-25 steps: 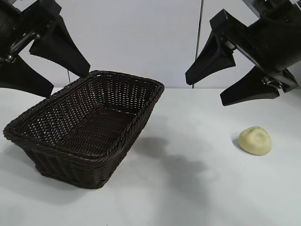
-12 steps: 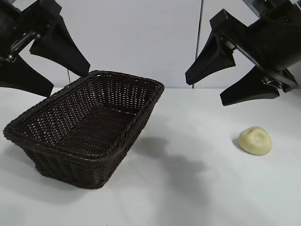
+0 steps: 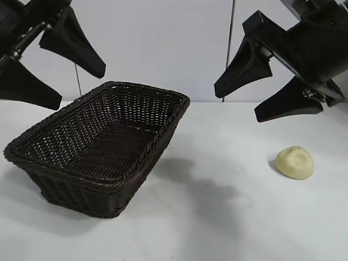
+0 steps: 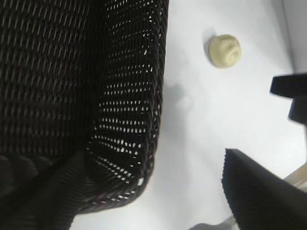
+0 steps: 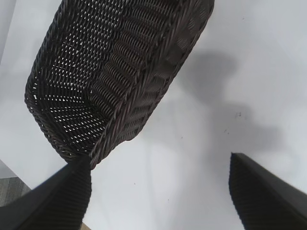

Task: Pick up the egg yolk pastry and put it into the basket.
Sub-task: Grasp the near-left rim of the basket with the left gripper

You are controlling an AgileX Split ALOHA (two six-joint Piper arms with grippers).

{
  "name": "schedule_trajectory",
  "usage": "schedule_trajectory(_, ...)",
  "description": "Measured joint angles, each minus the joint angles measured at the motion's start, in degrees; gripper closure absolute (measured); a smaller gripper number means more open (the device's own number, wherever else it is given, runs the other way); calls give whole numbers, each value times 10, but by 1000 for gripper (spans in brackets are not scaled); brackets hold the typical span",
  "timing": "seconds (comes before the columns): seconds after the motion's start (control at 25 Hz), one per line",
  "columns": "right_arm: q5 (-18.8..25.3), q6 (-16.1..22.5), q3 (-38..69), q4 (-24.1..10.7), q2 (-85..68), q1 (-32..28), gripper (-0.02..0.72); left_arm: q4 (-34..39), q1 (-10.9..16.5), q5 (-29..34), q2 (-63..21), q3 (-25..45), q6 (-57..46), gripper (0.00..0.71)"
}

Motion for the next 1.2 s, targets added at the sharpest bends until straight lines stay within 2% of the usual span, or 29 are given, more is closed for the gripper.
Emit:
schedule_trajectory(0.2,0,0,0,0,0,0,136,158,0,88,0,-54,-232,139)
schedule_trajectory(0.36,0,0,0,0,0,0,136,203,-1,109,0,-73,-384,139)
schedule_trajectory(0.48,0,0,0,0,0,0,136,229,-16,84,0,-69,-467,139)
schedule_trajectory(0.68,0,0,0,0,0,0,136,317,-80,50,0,-38,-623,139)
schedule_trajectory(0.88,0,0,0,0,0,0,136,401,-130,19,0,-13,-780,139)
schedule_trajectory(1.0,0,0,0,0,0,0,136,439,-138,3,0,6,-851,139)
schedule_trajectory(1.2,0,0,0,0,0,0,136,467,-140,-31,0,48,-912,139)
